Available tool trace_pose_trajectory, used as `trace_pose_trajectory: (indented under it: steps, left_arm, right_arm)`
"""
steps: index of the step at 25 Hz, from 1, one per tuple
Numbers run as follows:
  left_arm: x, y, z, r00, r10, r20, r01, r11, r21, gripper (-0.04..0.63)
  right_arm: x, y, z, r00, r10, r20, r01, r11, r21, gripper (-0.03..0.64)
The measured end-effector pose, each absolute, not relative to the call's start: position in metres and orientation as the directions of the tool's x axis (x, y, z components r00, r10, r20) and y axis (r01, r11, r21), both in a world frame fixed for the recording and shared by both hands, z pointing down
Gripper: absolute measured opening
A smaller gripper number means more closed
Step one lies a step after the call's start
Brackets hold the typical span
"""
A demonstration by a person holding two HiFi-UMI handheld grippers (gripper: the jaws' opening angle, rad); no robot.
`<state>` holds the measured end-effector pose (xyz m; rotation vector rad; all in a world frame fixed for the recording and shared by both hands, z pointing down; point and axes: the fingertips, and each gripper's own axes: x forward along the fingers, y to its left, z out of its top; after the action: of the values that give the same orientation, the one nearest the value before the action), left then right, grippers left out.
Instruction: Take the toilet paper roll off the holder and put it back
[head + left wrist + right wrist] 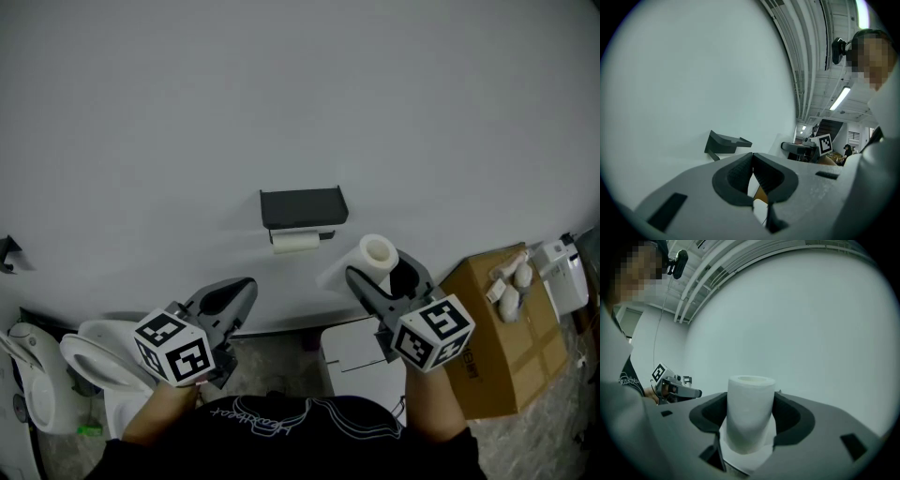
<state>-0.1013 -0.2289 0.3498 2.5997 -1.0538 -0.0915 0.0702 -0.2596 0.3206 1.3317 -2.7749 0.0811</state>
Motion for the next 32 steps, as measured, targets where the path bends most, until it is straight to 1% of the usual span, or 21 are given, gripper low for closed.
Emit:
trace_pose_trajectory:
  steps: [13, 20, 27, 32]
  left_arm:
    - [-0.116, -0.280, 0.342, 0.746, -0.663, 0.063, -0.644, -0.695, 0.319, 0.005]
    - [-0.132, -0.310, 0.341, 0.752, -0.657, 0.048, -0.633, -0.701, 0.329, 0.005]
    - [-0.137, -0.327, 0.346, 0.765, -0.642, 0.050, -0.616, -0.707, 0.349, 0.005]
    - [-0.146, -0.337, 0.350, 0.766, -0.641, 0.042, -0.608, -0.703, 0.368, 0.005]
  right_arm:
    - [0.047, -0.313, 0.273, -0.619, -0.785, 0.020, -0.783, 0.619, 0.069, 0.295]
    - [0.027, -0.340, 0.260, -0.626, -0.779, 0.000, -0.777, 0.624, 0.086, 0.295]
    - [0.011, -0.366, 0.261, -0.628, -0.778, 0.012, -0.774, 0.626, 0.095, 0.295]
    - [-0.002, -0.390, 0.276, -0.625, -0.778, 0.066, -0.771, 0.629, 0.098, 0.295]
